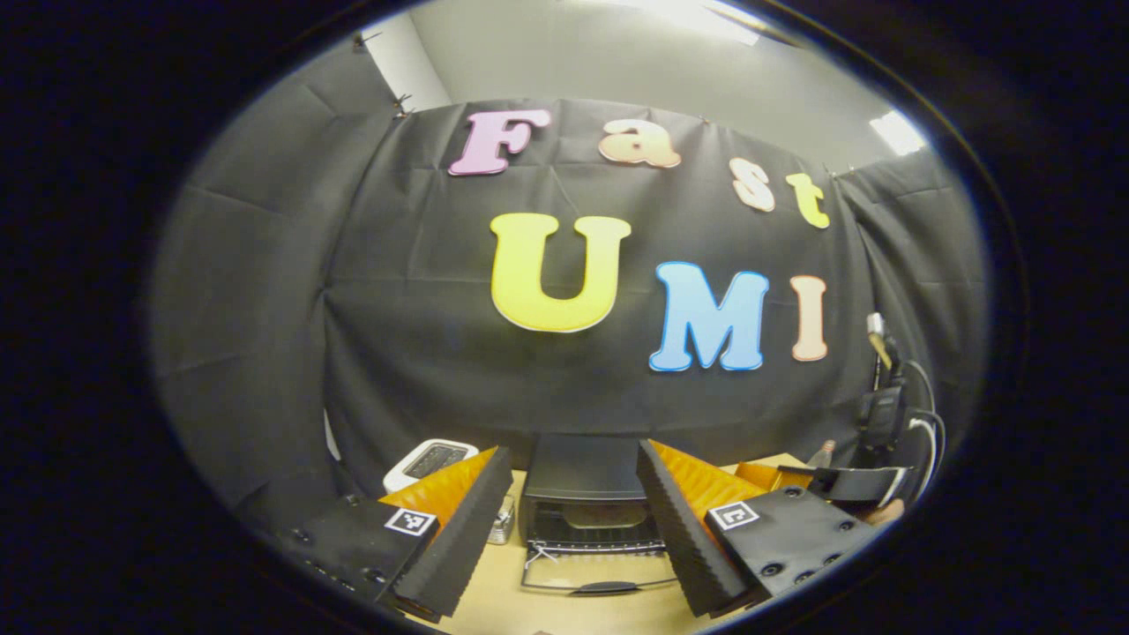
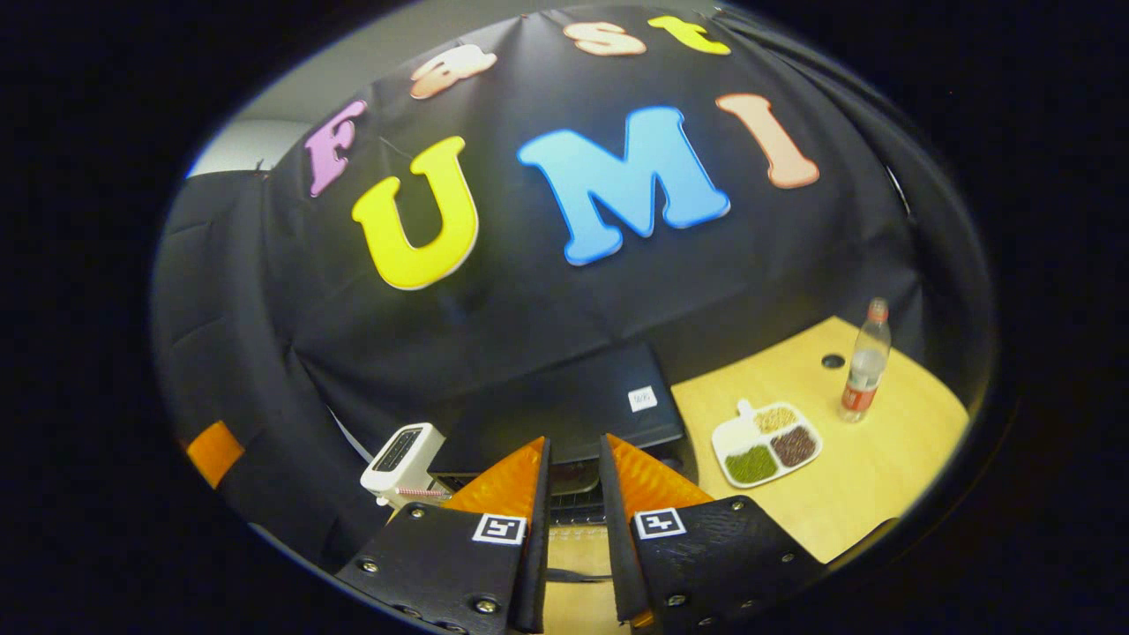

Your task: Open the electric oven with the left hand, put the food in, and close the electric oven.

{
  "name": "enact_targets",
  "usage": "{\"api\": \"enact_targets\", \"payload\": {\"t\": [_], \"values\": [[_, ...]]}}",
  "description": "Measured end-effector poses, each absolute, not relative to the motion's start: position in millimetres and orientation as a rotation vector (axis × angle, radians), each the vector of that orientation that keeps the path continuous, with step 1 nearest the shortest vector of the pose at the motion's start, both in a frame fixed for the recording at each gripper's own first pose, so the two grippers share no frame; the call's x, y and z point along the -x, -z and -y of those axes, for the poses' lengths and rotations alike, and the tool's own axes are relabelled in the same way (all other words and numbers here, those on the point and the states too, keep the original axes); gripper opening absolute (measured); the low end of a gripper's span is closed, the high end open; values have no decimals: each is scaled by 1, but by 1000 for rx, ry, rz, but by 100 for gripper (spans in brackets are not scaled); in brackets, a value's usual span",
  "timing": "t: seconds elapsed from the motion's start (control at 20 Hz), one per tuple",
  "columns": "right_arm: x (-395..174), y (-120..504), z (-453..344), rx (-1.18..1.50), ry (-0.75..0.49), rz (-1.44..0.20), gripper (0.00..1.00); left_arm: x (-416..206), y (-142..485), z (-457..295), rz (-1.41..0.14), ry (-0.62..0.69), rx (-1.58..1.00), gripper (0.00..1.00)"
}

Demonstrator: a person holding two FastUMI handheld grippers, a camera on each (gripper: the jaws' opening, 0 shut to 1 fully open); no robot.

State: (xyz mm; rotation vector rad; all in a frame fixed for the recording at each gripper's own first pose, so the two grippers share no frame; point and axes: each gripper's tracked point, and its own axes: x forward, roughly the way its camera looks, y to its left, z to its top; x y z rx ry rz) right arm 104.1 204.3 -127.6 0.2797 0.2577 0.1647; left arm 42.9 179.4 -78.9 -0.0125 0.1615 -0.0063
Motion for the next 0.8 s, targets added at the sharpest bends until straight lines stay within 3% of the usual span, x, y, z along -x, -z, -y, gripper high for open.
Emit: {"api": "enact_targets", "payload": {"t": [0.2, 0.3, 0.45, 0.5, 0.55, 0.8], "values": [[-69, 62, -165, -188, -155, -123, 31, -46, 65, -142, -128, 59, 4, 100], [-54, 37, -147, -158, -145, -76, 30, -47, 69, -128, -143, 71, 3, 100], [-44, 19, -130, -138, -145, -31, 81, -50, 98, -112, -225, 82, 22, 99], [-44, 15, -123, -131, -136, -21, 81, -50, 108, -110, -256, 79, 27, 98], [-43, 14, -117, -125, -129, -11, 90, -50, 119, -108, -293, 75, 25, 97], [-44, 21, -99, -102, -129, -28, 90, -40, 221, -96, -624, 93, 3, 97]]}}
